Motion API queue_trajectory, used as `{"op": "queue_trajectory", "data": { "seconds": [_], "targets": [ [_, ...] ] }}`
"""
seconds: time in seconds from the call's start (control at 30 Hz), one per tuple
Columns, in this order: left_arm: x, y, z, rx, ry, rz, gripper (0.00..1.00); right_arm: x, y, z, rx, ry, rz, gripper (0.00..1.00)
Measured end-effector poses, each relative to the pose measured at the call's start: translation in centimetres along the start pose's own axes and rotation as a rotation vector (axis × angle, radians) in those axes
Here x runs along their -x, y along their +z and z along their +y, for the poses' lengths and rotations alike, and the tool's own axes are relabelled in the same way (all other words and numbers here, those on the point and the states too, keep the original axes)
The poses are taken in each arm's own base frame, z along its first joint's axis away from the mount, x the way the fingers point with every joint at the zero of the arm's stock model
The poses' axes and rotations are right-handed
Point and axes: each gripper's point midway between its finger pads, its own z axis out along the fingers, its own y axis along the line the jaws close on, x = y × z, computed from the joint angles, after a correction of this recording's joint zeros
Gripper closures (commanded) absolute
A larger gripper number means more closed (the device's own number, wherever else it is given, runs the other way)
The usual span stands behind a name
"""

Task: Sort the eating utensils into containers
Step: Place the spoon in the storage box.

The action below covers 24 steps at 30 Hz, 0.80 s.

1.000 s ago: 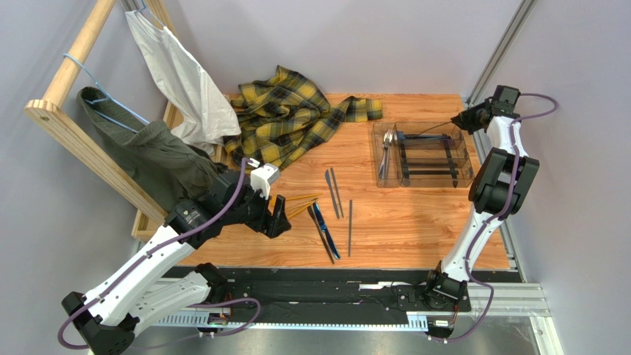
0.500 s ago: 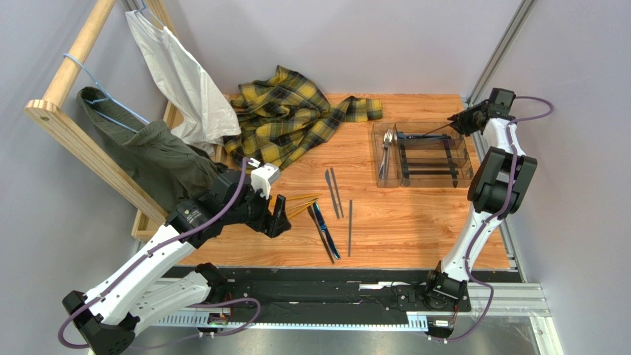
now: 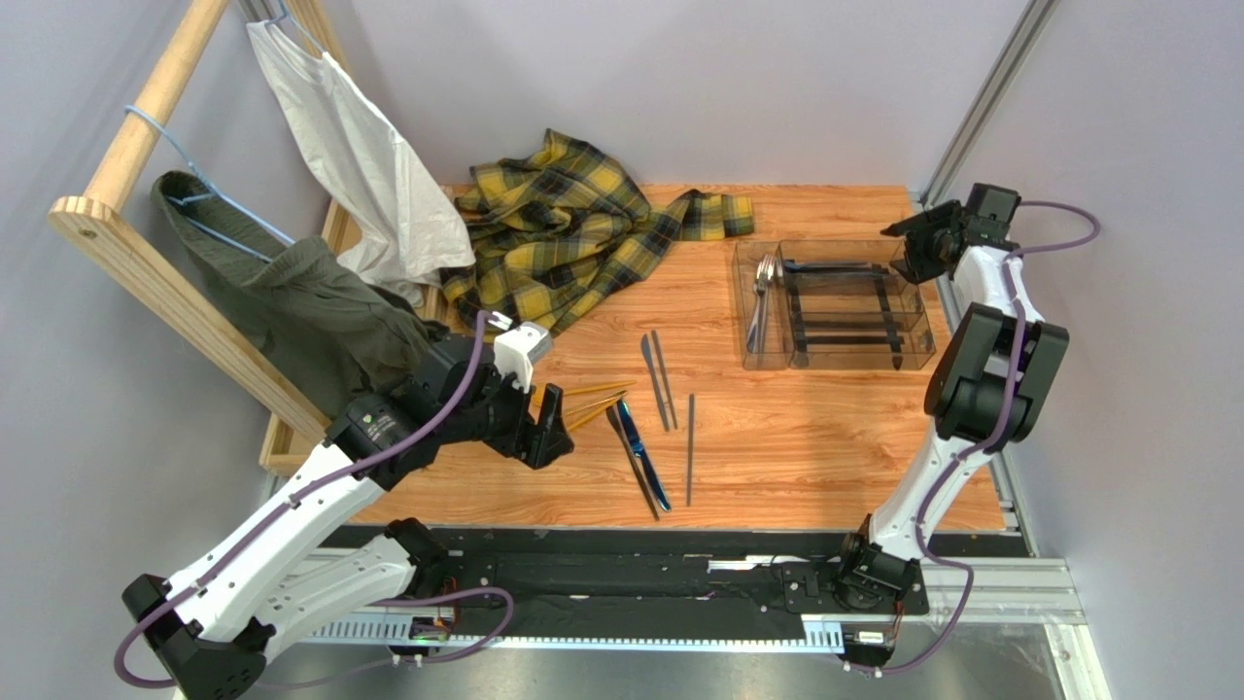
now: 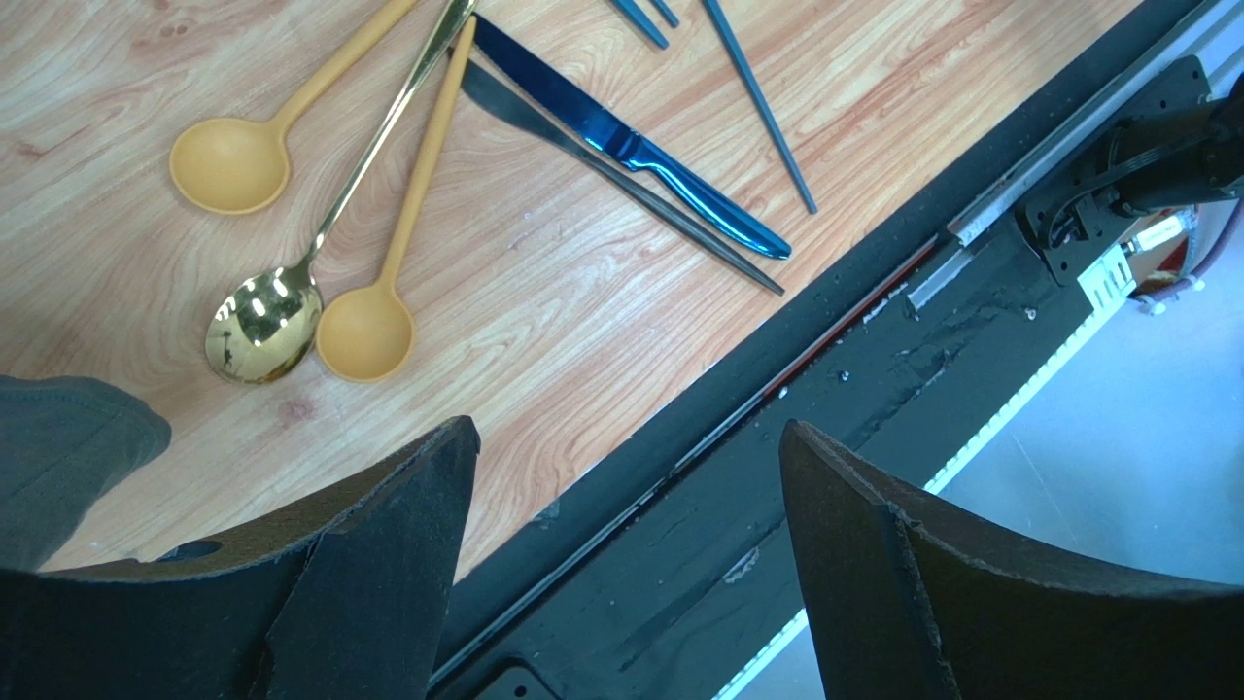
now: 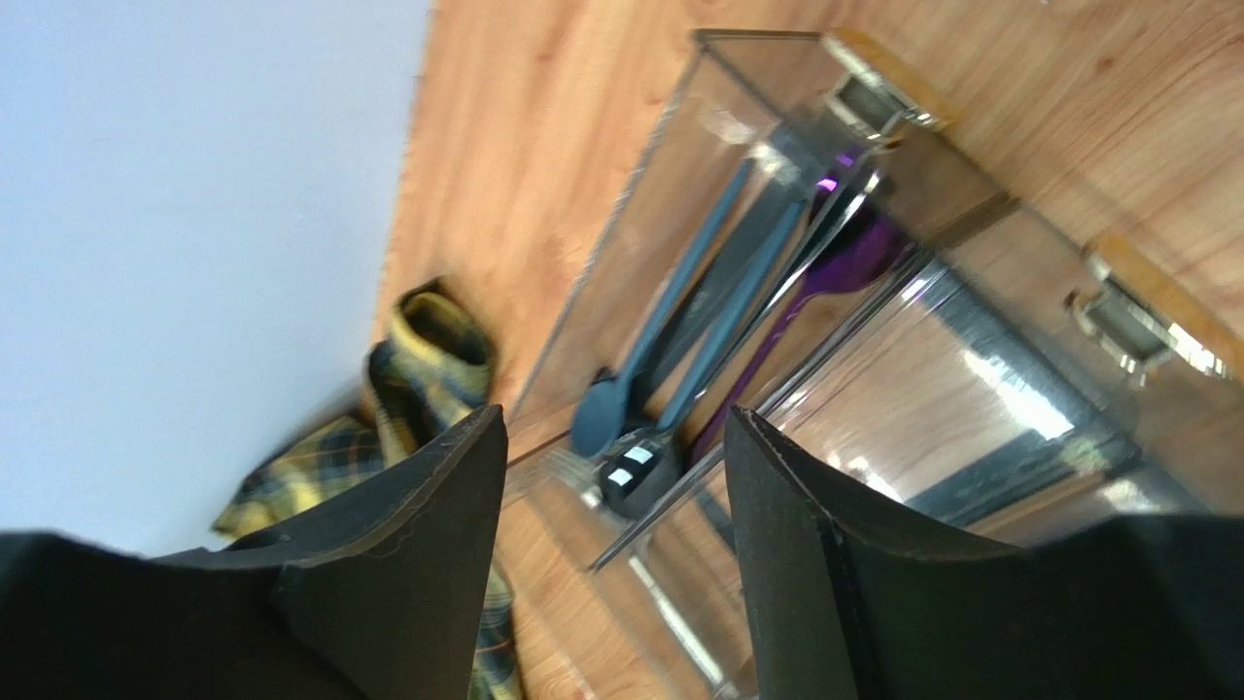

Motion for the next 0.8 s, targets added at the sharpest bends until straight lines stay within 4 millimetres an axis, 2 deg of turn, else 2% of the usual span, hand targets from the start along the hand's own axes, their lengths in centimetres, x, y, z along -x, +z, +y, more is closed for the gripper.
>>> {"op": "queue_trajectory", "data": {
  "seconds": [0.23,0.3,0.37,0.53,0.8],
  "targets": [
    [0.1,-0.1,0.1,0.007,0.001,-0.008,0.15,1.6,-7.2,6.2,0.19,-0.017,-0.12,0.39],
    [0.1,-0.1,0.2,0.011,0.001,-0.009,0.15,1.3,-9.0,7.5,0.257,-0.015,-0.135,0.39],
    [0.1,-0.1,0.3,0.016,0.001,-0.011,0.15,0.4,-10.4,7.9,0.303,-0.004,-0.127,0.39],
    [0.1,0.0,0.5,0.028,-0.001,-0.009,0.15,-3.6,-12.3,7.8,0.387,0.002,-0.067,0.39],
    [-0.4,0.9,1.3,0.071,-0.022,0.034,0.15,-12.6,-15.5,5.7,0.481,-0.067,0.048,0.39]
  ]
}}
